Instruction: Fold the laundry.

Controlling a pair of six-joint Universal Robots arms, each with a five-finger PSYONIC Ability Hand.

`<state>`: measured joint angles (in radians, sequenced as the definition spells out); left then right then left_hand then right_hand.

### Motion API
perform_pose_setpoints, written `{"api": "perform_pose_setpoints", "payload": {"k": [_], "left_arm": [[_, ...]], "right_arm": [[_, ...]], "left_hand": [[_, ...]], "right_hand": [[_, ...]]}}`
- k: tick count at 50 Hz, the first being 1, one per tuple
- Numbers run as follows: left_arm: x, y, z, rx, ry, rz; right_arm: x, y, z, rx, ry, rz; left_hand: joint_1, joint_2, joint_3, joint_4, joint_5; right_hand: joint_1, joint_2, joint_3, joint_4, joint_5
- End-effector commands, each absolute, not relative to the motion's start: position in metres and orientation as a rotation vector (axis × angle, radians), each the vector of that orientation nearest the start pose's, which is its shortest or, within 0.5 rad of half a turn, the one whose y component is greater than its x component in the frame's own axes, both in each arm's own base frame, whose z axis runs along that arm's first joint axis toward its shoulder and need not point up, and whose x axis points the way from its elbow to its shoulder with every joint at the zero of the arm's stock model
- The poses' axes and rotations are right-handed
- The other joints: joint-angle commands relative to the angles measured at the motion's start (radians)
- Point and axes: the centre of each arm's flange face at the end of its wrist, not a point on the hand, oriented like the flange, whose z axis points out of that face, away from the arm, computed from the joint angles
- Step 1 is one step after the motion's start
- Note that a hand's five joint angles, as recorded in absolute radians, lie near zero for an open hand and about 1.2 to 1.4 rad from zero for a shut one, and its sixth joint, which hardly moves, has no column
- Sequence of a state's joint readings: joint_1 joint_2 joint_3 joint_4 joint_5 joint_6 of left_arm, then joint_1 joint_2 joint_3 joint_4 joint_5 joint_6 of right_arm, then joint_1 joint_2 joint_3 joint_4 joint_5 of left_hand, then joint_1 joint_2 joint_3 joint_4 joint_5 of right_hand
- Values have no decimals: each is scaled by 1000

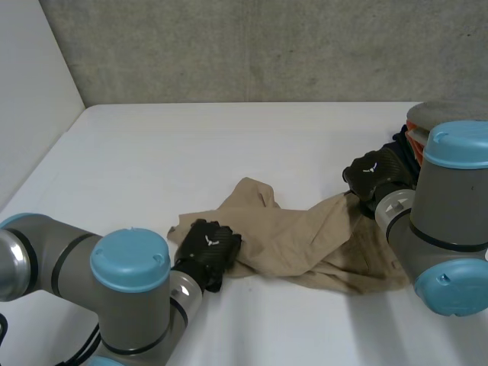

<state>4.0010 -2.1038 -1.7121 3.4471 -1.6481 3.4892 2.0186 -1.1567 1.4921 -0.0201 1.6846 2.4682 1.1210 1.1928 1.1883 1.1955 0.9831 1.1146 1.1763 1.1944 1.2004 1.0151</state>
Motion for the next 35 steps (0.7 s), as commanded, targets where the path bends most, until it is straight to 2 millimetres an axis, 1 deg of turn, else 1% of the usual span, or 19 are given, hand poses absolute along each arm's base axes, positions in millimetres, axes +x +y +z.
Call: {"api": "perform_pose_setpoints", "payload": {"k": [1,5,7,8,11,12,13,14,16,17,19,21,24,27,28,29,32,33,35], "left_arm": [[-322,-193,139,1227,2317,-1961],[-318,-205,150,1169,2300,-1991],[-312,-209,174,1120,2267,-2049],[-306,-209,203,1072,2219,-2128],[-294,-209,243,994,2149,-2227],[-286,-210,268,937,2096,-2292],[-282,-210,280,909,2071,-2322],[-273,-210,303,856,2021,-2371],[-266,-208,322,820,1983,-2407],[-260,-203,336,800,1960,-2423],[-256,-198,344,801,1963,-2420],[-254,-195,342,825,2009,-2368],[-255,-197,326,872,2099,-2257],[-260,-206,300,919,2188,-2138],[-262,-209,293,929,2207,-2111],[-266,-218,278,949,2240,-2057],[-275,-234,254,982,2268,-1983],[-283,-250,243,992,2245,-1984],[-292,-267,238,995,2192,-2011]], "right_arm": [[264,-272,199,-1354,2373,-1971],[262,-269,217,-1360,2345,-2028],[260,-265,226,-1368,2334,-2047],[257,-260,238,-1396,2326,-2058],[251,-244,262,-1504,2307,-2057],[249,-240,269,-1527,2298,-2063],[247,-235,283,-1563,2279,-2086],[246,-231,290,-1574,2273,-2094],[242,-224,309,-1600,2251,-2133],[241,-222,315,-1606,2246,-2141],[238,-216,327,-1629,2234,-2150],[237,-210,331,-1666,2224,-2116],[238,-207,324,-1710,2227,-2028],[242,-208,300,-1777,2258,-1864],[245,-215,283,-1809,2289,-1773],[247,-218,275,-1821,2304,-1735],[256,-232,259,-1813,2318,-1687],[259,-238,258,-1801,2316,-1703],[266,-249,259,-1760,2295,-1769]], "left_hand": [[275,203,208,201,239],[275,203,208,201,239],[275,203,208,201,239],[275,203,208,201,239],[275,203,208,201,239],[275,203,208,201,239],[275,203,208,201,239],[275,203,208,201,239],[275,203,208,201,239],[275,203,208,201,239],[275,203,208,201,239],[275,203,208,201,239],[275,203,208,201,239],[275,203,208,201,239],[275,203,208,201,239],[275,203,208,201,239],[275,203,208,201,239],[275,203,208,201,239],[275,203,208,201,239]], "right_hand": [[282,220,202,196,207],[282,220,202,196,207],[282,220,202,196,207],[282,220,202,196,207],[282,220,202,196,207],[282,220,202,196,207],[282,220,202,196,207],[282,220,202,196,207],[282,220,202,196,207],[282,220,202,196,207],[282,220,202,196,207],[282,220,202,196,207],[282,220,202,196,207],[282,220,202,196,207],[282,220,202,196,207],[282,220,202,196,207],[282,220,202,196,207],[282,220,202,196,207],[282,220,202,196,207]]}}
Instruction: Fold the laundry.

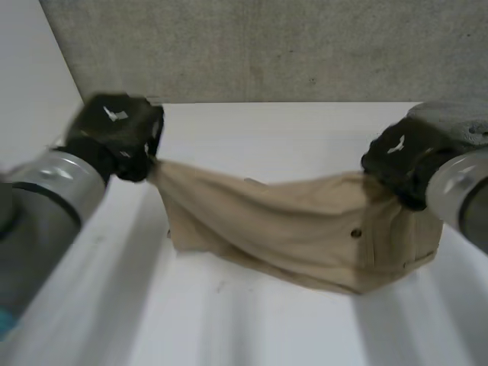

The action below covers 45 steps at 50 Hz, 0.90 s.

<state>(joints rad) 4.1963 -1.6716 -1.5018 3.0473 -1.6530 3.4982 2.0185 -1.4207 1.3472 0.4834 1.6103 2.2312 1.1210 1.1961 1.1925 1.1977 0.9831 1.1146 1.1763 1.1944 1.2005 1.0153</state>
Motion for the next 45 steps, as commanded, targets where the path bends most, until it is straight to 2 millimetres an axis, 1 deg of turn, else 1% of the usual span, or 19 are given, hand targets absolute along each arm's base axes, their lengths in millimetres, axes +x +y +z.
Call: {"api": "perform_pose_setpoints", "payload": {"k": [1,4,5,8,9,12,13,16,17,20,27,31,32,34,35,39,41,42,45], "left_arm": [[-300,-283,240,995,2106,-2072],[-312,-309,254,965,1918,-2200],[-316,-327,273,905,1765,-2305],[-318,-346,312,770,1509,-2479],[-318,-353,343,652,1334,-2606],[-313,-359,381,485,1095,-2753],[-309,-359,403,401,960,-2826],[-302,-354,425,329,846,-2896],[-298,-349,436,310,825,-2927],[-294,-345,441,310,849,-2958],[-287,-336,401,451,1080,-2922],[-284,-330,362,546,1244,-2849],[-284,-328,341,583,1325,-2808],[-287,-324,318,632,1418,-2761],[-286,-323,307,650,1461,-2735],[-282,-311,252,751,1685,-2578],[-281,-303,211,823,1841,-2450],[-282,-293,193,872,1920,-2382],[-282,-273,175,961,2043,-2254]], "right_arm": [[273,-261,260,-1694,2266,-1860],[283,-283,266,-1580,2202,-2026],[290,-298,274,-1492,2132,-2168],[300,-319,297,-1315,1971,-2427],[306,-328,317,-1177,1822,-2607],[312,-336,350,-978,1557,-2848],[313,-338,370,-852,1384,-2983],[313,-335,398,-675,1127,-3133],[313,-334,400,-661,1101,-3147],[317,-332,396,-674,1117,-3123],[324,-326,356,-841,1340,-2962],[323,-323,321,-967,1524,-2819],[324,-324,301,-1029,1605,-2741],[324,-326,278,-1091,1691,-2659],[325,-328,254,-1150,1772,-2576],[327,-330,199,-1279,1927,-2389],[324,-331,174,-1324,1998,-2306],[323,-330,169,-1331,2014,-2286],[317,-322,153,-1388,2083,-2192]], "left_hand": [[275,200,204,199,239],[275,200,204,199,239],[275,200,204,199,239],[275,200,204,199,239],[275,200,204,199,239],[275,200,204,199,239],[275,200,204,199,239],[275,200,204,199,239],[275,200,204,199,239],[275,200,204,199,239],[275,200,204,199,239],[275,200,204,199,239],[275,200,204,199,239],[275,200,204,199,239],[275,200,204,199,239],[275,200,204,199,239],[275,200,204,199,239],[275,200,204,199,239],[275,200,204,199,239]], "right_hand": [[282,220,202,196,206],[282,220,202,196,206],[282,220,202,196,206],[282,220,202,196,206],[282,220,202,196,206],[282,220,202,196,206],[282,220,202,196,206],[282,220,202,196,206],[282,220,202,196,206],[282,220,202,196,206],[282,220,202,196,206],[282,220,202,196,206],[282,220,202,196,206],[282,220,202,196,206],[282,220,202,196,206],[282,220,202,196,206],[282,220,202,196,206],[282,220,202,196,206],[282,220,202,196,206]]}}
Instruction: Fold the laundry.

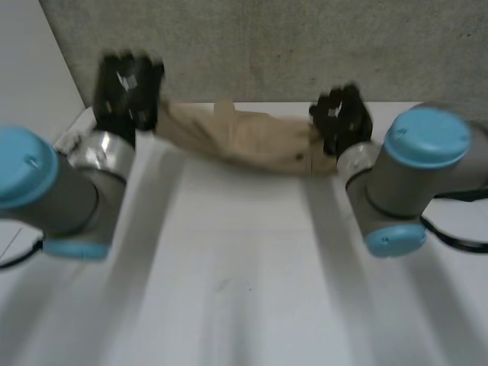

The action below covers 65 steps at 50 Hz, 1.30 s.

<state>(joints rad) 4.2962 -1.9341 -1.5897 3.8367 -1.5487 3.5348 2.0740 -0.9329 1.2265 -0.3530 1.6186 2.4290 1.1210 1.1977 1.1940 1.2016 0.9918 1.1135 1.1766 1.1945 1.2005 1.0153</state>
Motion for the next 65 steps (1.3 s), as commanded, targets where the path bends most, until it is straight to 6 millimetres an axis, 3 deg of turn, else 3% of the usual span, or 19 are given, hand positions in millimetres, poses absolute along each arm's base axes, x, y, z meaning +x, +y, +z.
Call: {"api": "perform_pose_setpoints", "payload": {"k": [1,5,10,14,17,22,26,28,33,40,41,45,48,53,59,60,62,64,65], "left_arm": [[-280,-268,174,975,2074,-2219],[-266,-243,190,1032,2192,-2060],[-251,-208,207,1124,2339,-1831],[-234,-165,223,1283,2426,-1561],[-227,-141,222,1400,2443,-1400],[-225,-92,216,1702,2392,-1172],[-231,-73,216,1811,2341,-1166],[-232,-74,217,1818,2326,-1177],[-245,-107,223,1717,2294,-1331],[-293,-198,239,1469,2072,-1832],[-305,-218,239,1421,2009,-1928],[-333,-267,228,1302,1872,-2109],[-347,-289,220,1257,1806,-2189],[-367,-338,196,1154,1676,-2302],[-385,-367,169,1113,1594,-2329],[-386,-369,166,1114,1587,-2331],[-390,-372,162,1109,1569,-2351],[-392,-374,162,1092,1546,-2374],[-393,-376,162,1060,1521,-2399]], "right_arm": [[315,-318,150,-1412,2106,-2156],[305,-296,148,-1492,2184,-2002],[286,-262,177,-1555,2266,-1853],[271,-233,198,-1623,2316,-1727],[258,-211,209,-1678,2352,-1625],[230,-161,200,-1967,2388,-1230],[223,-146,192,-2054,2367,-1140],[223,-145,191,-2058,2362,-1143],[224,-160,193,-2005,2380,-1241],[234,-211,210,-1736,2384,-1654],[239,-223,208,-1679,2375,-1715],[249,-251,205,-1577,2355,-1827],[255,-268,200,-1534,2344,-1887],[270,-314,186,-1447,2318,-2113],[283,-353,163,-1402,2254,-2312],[285,-361,156,-1407,2243,-2353],[286,-368,152,-1407,2246,-2382],[286,-374,145,-1394,2275,-2392],[285,-375,146,-1378,2288,-2398]], "left_hand": [[275,199,202,195,230],[275,199,202,195,230],[275,199,202,195,230],[275,199,202,195,230],[275,199,202,195,230],[275,199,202,195,230],[275,199,202,195,230],[275,199,202,195,230],[275,199,202,195,230],[275,199,202,195,230],[275,199,202,195,230],[275,199,202,195,230],[275,199,202,195,230],[275,199,202,195,230],[275,199,202,195,230],[275,199,202,195,230],[275,199,202,195,230],[-33,-110,-106,-114,-79],[-268,-345,-341,-349,-313]], "right_hand": [[283,220,202,196,206],[283,220,202,196,206],[283,220,202,196,206],[283,220,202,196,206],[283,220,202,196,206],[283,220,202,196,206],[283,220,202,196,206],[283,220,202,196,206],[283,220,202,196,206],[283,220,202,196,206],[283,220,202,196,206],[283,220,202,196,206],[283,220,202,196,206],[283,220,202,196,206],[283,220,202,196,206],[231,168,150,144,155],[-251,-314,-332,-338,-327],[-858,-921,-939,-945,-934],[-864,-927,-945,-951,-940]]}}
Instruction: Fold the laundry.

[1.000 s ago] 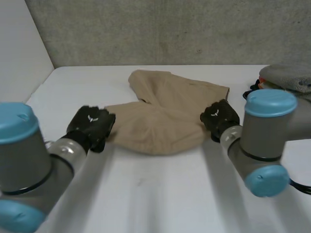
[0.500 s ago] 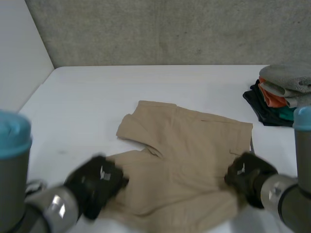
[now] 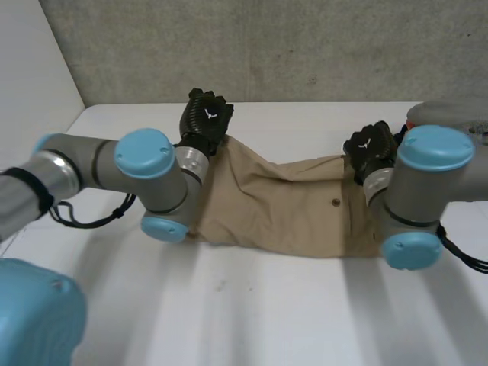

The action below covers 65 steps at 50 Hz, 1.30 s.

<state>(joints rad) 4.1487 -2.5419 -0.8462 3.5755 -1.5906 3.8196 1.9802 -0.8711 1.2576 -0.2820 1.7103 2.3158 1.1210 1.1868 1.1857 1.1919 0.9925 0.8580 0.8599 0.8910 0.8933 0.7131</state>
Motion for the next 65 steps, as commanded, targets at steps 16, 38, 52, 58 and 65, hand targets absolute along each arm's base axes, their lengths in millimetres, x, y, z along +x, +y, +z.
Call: {"api": "perform_pose_setpoints", "payload": {"k": [16,38,52,58,65], "left_arm": [[-377,-334,189,1028,1646,-2467],[-362,-305,175,1074,1802,-2389],[-336,-275,206,1046,1812,-2398],[-314,-269,215,965,1874,-2404],[-295,-273,227,856,1913,-2431]], "right_arm": [[239,-312,173,-1203,2539,-1934],[192,-307,138,-1007,2608,-1773],[137,-321,177,-1333,2721,-1973],[218,-306,204,-1556,2204,-2234],[323,-243,180,-1757,1479,-2165]], "left_hand": [[-946,-1011,-1010,-1017,-992],[-946,-1011,-1010,-1017,-992],[-946,-1011,-1010,-1017,-992],[-946,-1011,-1010,-1017,-992],[-946,-1011,-1010,-1017,-992]], "right_hand": [[-683,-685,-716,-719,-713],[538,536,505,503,509],[538,536,505,503,509],[538,536,505,503,509],[538,536,505,503,509]]}}
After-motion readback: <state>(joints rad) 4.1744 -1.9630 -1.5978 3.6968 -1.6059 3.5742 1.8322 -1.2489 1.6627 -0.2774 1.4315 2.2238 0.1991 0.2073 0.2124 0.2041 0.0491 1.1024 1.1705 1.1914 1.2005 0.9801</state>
